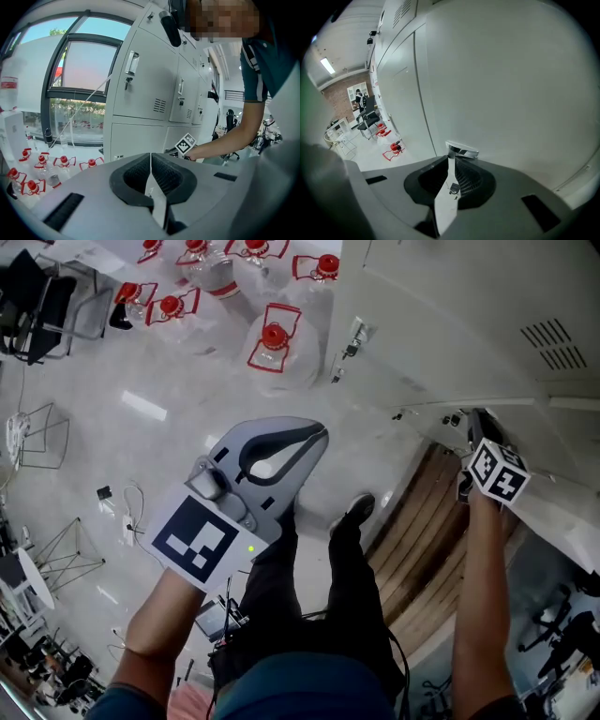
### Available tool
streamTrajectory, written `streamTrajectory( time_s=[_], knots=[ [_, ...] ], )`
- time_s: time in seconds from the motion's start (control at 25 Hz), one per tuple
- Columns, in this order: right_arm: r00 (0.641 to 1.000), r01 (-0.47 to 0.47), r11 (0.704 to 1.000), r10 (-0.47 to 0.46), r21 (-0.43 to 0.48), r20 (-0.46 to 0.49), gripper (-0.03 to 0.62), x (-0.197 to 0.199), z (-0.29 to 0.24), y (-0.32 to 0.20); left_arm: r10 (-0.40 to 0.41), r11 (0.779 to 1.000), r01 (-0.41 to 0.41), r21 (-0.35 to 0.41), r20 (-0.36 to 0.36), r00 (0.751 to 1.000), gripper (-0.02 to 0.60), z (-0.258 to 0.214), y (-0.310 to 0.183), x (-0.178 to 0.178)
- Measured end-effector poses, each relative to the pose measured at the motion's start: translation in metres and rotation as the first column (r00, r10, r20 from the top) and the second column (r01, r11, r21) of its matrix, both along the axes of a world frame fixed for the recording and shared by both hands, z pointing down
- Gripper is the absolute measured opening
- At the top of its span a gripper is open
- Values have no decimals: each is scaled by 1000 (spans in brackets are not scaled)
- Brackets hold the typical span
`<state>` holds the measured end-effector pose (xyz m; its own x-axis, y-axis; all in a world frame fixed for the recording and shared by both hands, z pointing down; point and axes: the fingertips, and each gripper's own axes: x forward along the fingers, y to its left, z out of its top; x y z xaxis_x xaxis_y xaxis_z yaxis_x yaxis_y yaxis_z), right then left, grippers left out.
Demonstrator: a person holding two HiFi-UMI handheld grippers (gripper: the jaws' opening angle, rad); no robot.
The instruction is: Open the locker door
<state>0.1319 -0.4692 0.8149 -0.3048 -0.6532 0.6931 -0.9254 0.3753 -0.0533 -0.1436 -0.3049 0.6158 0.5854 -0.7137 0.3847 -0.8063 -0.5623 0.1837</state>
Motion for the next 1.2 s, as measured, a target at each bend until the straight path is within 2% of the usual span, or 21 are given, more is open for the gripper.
streamTrajectory(
  time_s=[0.28,0.56,0.72,0.84,0.92,1.08,1.2],
  knots=[
    [999,50,998,-50,-31,-2,66,1,-1,46,6,1000,-6,21,1,1000,25,-14,7,-1],
    [1000,10,999,-11,-52,-25,66,14,-3,98,0,999,0,32,1,1000,25,-26,18,-4],
    [996,-58,997,55,-49,-65,67,27,-2,124,-3,1000,3,29,-1,1000,25,-28,23,-6],
    [989,-128,990,123,-56,-84,125,31,-3,137,-1,1000,1,29,1,1000,25,-32,28,-6],
    [983,-177,983,173,-56,-65,221,33,-6,138,0,1000,0,31,2,1000,25,-35,30,-6],
    [951,-307,948,308,-81,-2,230,42,-14,137,3,999,-3,42,0,1000,25,-45,37,-5],
    [932,-361,927,363,-98,6,227,44,-15,147,3,999,-2,45,-4,1000,25,-54,42,-5]
  ],
)
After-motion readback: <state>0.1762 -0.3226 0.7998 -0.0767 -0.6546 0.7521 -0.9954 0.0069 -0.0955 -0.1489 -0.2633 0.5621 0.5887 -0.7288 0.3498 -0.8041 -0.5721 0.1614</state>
